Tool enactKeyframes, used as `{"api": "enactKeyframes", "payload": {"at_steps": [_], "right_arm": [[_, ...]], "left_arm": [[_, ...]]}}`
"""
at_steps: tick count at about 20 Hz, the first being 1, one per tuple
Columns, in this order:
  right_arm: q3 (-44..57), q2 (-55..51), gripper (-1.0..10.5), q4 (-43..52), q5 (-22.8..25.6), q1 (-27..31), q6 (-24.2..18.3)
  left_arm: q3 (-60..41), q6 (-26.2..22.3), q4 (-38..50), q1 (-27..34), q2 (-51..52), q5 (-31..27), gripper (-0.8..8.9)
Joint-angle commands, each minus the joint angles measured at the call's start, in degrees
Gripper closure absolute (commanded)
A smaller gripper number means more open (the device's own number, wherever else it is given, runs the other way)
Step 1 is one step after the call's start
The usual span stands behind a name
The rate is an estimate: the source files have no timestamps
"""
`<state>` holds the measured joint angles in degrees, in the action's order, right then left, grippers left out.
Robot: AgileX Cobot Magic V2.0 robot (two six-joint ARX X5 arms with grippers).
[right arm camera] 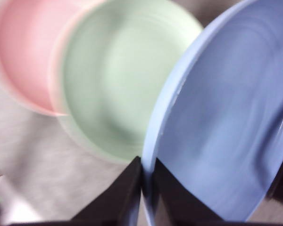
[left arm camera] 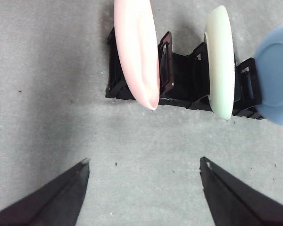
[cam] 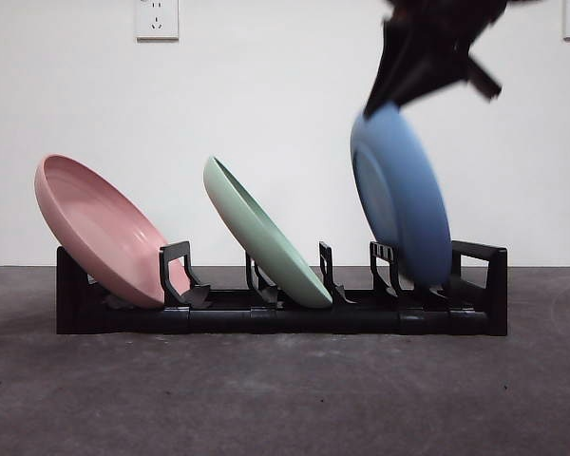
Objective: Place the plate
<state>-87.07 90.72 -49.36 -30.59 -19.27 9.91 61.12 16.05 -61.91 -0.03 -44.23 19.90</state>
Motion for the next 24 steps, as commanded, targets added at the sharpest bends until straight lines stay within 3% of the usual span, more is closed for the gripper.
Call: {"api": "enactKeyframes", "payload": {"at_steps": [1,5,8,12,15,19,22,24], "right_arm": [[-4.9,-4.3,9.4,-2.0,-2.5,-0.1,-0.8],[-5.6,-13.9,9.4,-2.0,-8.6,-0.3,-3.3],[3.4,-25.8,9.4,10.3,-8.1,-3.0,-3.3],[26.9,-45.8,9.4,26.1,0.6,-8.9,-2.8],[41.7,-58.2,9.4,32.1,3.6,-13.4,-2.4],[49.8,-66.6,9.4,28.3,7.4,-20.5,-4.6],[49.7,-63.6,9.4,20.6,12.5,-27.6,-10.2],[49.6,-58.9,9.4,19.3,14.8,-32.9,-10.6]], "left_arm": [[1.4,-0.6,0.4,-0.1,-0.3,0.4,4.38],[1.4,-1.1,0.4,-0.1,-0.3,0.4,4.38],[1.4,-1.9,0.2,-0.1,-0.3,0.4,4.38],[1.4,-1.9,0.4,-0.1,-0.3,0.4,4.38],[1.4,-1.9,0.4,-0.1,-0.3,0.4,4.38],[1.4,-2.0,0.4,-0.1,-0.3,0.4,4.38],[1.4,-2.1,0.7,-0.1,-0.3,0.4,4.38],[1.4,-2.1,0.7,-0.1,-0.3,0.4,4.38]]}}
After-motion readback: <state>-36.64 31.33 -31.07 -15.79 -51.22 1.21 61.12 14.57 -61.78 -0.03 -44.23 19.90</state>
